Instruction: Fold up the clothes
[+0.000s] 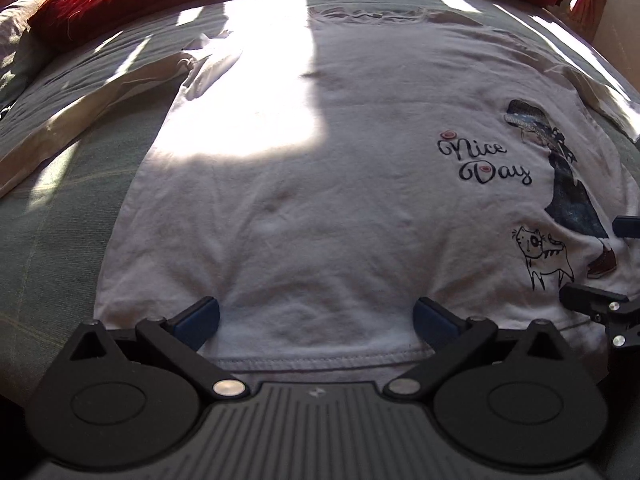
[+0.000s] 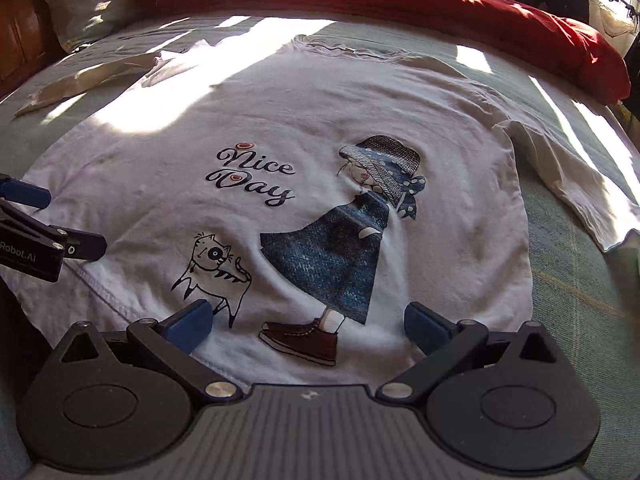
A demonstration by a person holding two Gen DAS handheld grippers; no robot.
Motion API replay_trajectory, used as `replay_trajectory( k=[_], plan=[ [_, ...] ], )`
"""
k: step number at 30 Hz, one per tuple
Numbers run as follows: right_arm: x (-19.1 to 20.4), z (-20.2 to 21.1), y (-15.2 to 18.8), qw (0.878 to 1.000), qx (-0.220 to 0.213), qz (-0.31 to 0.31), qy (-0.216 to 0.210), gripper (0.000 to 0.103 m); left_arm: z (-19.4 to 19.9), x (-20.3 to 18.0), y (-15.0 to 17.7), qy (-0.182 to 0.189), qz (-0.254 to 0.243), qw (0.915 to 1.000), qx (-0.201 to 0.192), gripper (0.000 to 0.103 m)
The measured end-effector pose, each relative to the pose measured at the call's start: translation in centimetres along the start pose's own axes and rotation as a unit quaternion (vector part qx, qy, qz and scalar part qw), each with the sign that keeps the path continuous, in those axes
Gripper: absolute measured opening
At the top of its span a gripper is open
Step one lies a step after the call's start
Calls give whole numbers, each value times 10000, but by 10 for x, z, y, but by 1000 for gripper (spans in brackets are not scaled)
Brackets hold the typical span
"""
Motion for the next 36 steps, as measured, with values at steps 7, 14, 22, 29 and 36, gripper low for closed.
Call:
replay_trajectory(
  k=[7,14,22,29,36],
  plan=[
    [-13,21,-7,9973,-255,-680,-110,103,14,1,5,-14,-12,10000,20,103],
    [-28,8,-1,9866,-38,-1608,-275,103,13,7,11,133,60,9999,2,103],
    [-52,20,25,9792,-309,-1976,-330,103,10,14,18,314,158,9994,-29,103],
    [-48,26,14,9828,-350,-1801,-184,103,16,4,3,171,-184,9997,-50,103],
    [-73,11,-3,9661,-556,-2493,-381,103,12,-17,-19,470,-374,9980,-192,103]
  ],
)
Point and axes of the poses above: each gripper's, at about its wrist camera, not at the fingertips, and z roughly against the way its jaws point, x to its left, y to its underside, the point moved 1 cm from there along -z, roughly the way its jaws point, and after that the axes turned 10 degrees about -x, right-handed, at the moved point
